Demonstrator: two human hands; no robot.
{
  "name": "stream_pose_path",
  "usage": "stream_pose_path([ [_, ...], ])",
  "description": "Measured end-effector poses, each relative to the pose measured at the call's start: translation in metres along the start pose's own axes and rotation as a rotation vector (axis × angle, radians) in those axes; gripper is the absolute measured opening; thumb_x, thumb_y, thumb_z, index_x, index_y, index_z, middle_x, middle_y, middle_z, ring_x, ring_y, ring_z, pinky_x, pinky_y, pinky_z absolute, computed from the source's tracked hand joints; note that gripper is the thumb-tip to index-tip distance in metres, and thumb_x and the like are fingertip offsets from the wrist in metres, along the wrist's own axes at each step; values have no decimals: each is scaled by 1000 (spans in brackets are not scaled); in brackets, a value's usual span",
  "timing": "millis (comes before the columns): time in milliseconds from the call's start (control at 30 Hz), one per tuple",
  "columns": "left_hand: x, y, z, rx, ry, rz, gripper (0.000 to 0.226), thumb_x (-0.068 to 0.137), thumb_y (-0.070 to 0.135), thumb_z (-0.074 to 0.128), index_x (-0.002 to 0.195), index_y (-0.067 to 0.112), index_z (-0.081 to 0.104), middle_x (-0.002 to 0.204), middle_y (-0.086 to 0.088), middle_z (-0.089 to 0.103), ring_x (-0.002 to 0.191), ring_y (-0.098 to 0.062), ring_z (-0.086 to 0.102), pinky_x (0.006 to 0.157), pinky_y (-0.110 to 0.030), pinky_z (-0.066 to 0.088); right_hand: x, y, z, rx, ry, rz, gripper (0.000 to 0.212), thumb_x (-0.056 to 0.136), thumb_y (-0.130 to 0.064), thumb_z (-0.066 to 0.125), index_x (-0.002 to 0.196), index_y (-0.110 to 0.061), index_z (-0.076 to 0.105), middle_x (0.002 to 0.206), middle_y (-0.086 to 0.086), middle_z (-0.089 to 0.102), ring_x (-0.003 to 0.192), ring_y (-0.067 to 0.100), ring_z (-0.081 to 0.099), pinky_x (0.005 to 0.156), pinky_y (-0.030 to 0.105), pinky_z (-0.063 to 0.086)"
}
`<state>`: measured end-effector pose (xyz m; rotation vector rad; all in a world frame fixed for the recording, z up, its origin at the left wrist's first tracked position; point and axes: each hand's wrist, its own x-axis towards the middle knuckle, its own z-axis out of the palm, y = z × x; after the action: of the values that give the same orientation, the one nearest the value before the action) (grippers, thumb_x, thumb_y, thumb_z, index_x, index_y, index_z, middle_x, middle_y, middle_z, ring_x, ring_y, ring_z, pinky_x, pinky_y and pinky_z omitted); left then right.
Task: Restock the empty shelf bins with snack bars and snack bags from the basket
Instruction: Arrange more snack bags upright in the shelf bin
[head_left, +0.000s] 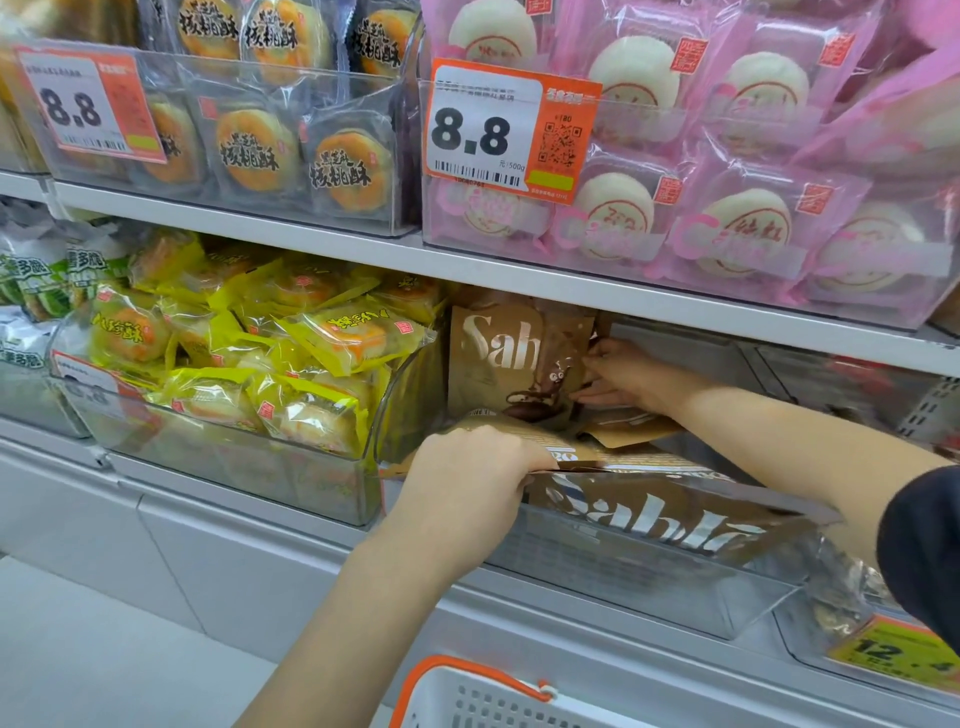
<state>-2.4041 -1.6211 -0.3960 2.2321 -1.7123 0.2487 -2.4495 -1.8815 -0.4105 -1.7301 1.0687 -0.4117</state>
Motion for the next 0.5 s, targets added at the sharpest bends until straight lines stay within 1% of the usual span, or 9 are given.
stream_pose_path([
  [33,0,0,0,1,1,0,38,98,19,39,123,44,53,108,4,63,97,-21,55,64,-26,31,0,0,0,-14,8,-6,17,98,-14,48,114,-8,50,114,21,65,81,27,68,72,31,58],
  [67,0,0,-1,0,2,1,38,98,19,38,124,44,52,108,4,63,97,-21,55,64,-25,31,0,0,0,-37,13,-28,12,97,-12,51,108,-10,51,113,19,65,79,25,68,69,29,59],
  [100,0,0,-1,-1,1,3,38,98,19,38,125,44,51,109,5,63,97,-21,56,64,-25,32,0,1,1,-72,7,-61,12,94,-12,55,106,-13,51,112,15,65,77,21,68,65,26,59],
  [133,0,0,0,-1,2,5,38,98,19,38,124,44,51,109,5,63,97,-21,56,65,-26,33,0,3,2,-117,-10,-97,20,92,-14,60,108,-16,50,109,11,64,77,18,67,64,25,58],
  [200,1,0,1,-7,3,1,38,98,19,40,122,44,53,108,4,63,97,-21,56,64,-26,32,1,6,4,-195,-7,-146,32,89,-21,64,117,-19,50,107,5,64,80,18,68,67,28,57],
  [267,1,-1,2,-16,-1,0,38,97,18,40,121,45,53,107,4,63,97,-21,56,64,-27,33,4,9,5,-204,95,-147,29,92,-23,60,119,-15,53,109,8,66,78,21,69,68,30,58],
  [333,1,-2,3,-27,-5,9,40,97,18,40,123,45,52,110,4,64,99,-22,57,66,-29,38,6,8,3,-163,201,-101,24,96,-20,54,119,-13,56,109,11,67,76,23,70,67,31,58],
  [433,2,-2,4,-20,-1,20,42,97,17,39,126,46,50,113,4,63,99,-21,57,68,-29,40,8,9,-1,-225,212,-85,13,95,-21,56,103,-12,59,103,11,65,88,26,67,83,41,56],
  [500,3,-3,5,-18,3,24,43,98,17,38,127,46,49,114,4,63,100,-21,57,68,-28,40,7,10,0,-265,182,-96,8,92,-21,60,93,-13,58,98,6,59,93,25,59,92,43,52],
])
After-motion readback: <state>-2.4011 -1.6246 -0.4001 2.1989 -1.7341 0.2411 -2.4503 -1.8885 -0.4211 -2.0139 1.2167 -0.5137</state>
